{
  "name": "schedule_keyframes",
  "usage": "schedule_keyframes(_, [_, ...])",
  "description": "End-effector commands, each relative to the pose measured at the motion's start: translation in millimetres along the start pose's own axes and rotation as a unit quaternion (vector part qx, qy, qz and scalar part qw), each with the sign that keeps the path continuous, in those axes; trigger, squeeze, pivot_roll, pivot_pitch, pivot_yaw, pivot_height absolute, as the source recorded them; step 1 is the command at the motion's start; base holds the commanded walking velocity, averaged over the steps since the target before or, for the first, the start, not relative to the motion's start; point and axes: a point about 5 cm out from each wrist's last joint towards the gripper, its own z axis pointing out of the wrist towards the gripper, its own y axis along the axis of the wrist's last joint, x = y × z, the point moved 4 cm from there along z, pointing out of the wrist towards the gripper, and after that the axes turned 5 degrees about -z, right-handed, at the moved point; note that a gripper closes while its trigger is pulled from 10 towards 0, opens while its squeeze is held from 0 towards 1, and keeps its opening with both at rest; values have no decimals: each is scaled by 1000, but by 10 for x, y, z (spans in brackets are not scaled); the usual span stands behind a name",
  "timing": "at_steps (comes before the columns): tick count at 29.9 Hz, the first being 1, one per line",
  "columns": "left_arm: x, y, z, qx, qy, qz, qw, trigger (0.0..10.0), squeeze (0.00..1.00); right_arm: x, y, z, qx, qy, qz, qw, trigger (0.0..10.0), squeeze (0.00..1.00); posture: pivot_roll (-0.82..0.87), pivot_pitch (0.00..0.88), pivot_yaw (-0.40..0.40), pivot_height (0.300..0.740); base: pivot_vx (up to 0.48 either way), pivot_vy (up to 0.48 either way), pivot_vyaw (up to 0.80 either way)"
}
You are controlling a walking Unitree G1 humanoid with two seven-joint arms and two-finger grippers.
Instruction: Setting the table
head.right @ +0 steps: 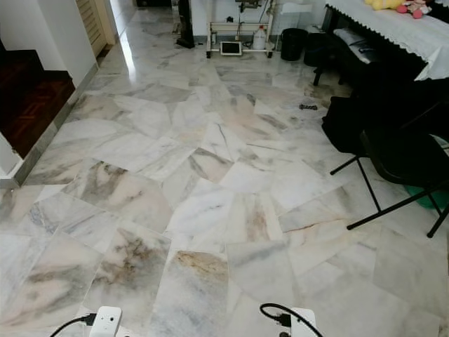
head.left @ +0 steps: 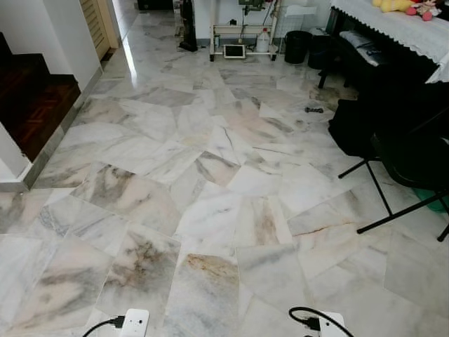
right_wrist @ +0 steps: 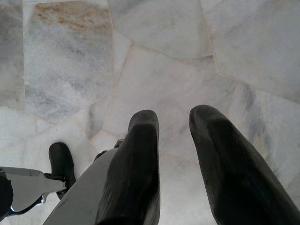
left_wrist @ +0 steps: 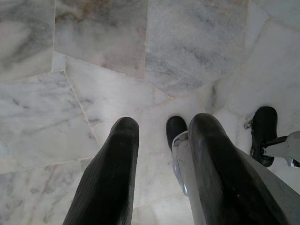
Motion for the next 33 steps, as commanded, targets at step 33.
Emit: schedule_keyframes(33, [82,332,45,-32,-16,-90,995,10000,0,101,318,60,-28,42,72,996,10000,0,97,0,-99,740,0,0,0])
